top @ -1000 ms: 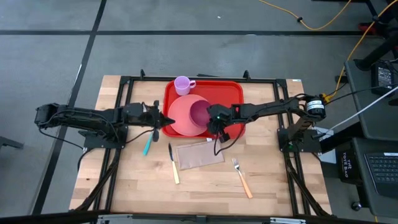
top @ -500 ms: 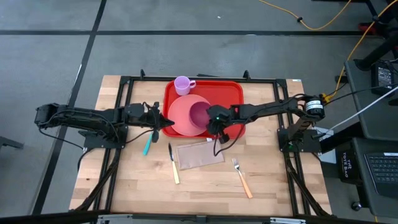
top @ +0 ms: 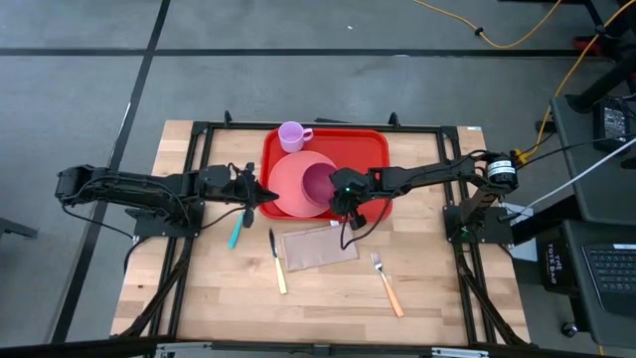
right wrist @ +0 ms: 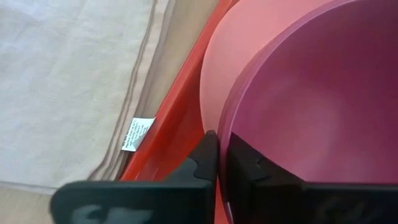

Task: Set up tray
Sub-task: Put the dark pink bowl on top of the pink plate

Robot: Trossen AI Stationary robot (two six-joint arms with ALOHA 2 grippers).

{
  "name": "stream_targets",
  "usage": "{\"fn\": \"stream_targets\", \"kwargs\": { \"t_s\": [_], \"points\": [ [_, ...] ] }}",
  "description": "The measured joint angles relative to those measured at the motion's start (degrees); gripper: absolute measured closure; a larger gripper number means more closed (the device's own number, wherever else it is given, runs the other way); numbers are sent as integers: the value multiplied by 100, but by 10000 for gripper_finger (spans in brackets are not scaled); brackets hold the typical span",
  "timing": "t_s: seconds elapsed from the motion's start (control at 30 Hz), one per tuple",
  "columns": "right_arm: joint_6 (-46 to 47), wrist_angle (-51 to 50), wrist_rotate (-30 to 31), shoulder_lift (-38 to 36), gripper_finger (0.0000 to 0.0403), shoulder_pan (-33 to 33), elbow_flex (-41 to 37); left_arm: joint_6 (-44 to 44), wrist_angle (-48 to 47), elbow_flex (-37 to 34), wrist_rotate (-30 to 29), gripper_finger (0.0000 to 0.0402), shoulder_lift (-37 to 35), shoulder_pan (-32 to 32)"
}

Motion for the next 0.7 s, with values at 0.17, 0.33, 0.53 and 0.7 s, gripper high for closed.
{"fn": "stream_targets", "kwargs": {
  "t_s": [0.17, 0.33, 0.53, 0.7],
  "points": [
    [-2, -10, 2, 0, 361, 0, 0, 1, 1, 0, -2, 400, 0, 0],
    [-4, 2, 180, 0, 355, 2, 0, 1, 1, 0, -2, 396, 0, 0],
    [-4, 18, 453, 0, 354, -2, 0, 1, 1, 0, -2, 398, 0, 0],
    [-4, 185, 452, 0, 353, -2, 0, 1, 1, 2, -2, 397, 0, 0]
  ]
}}
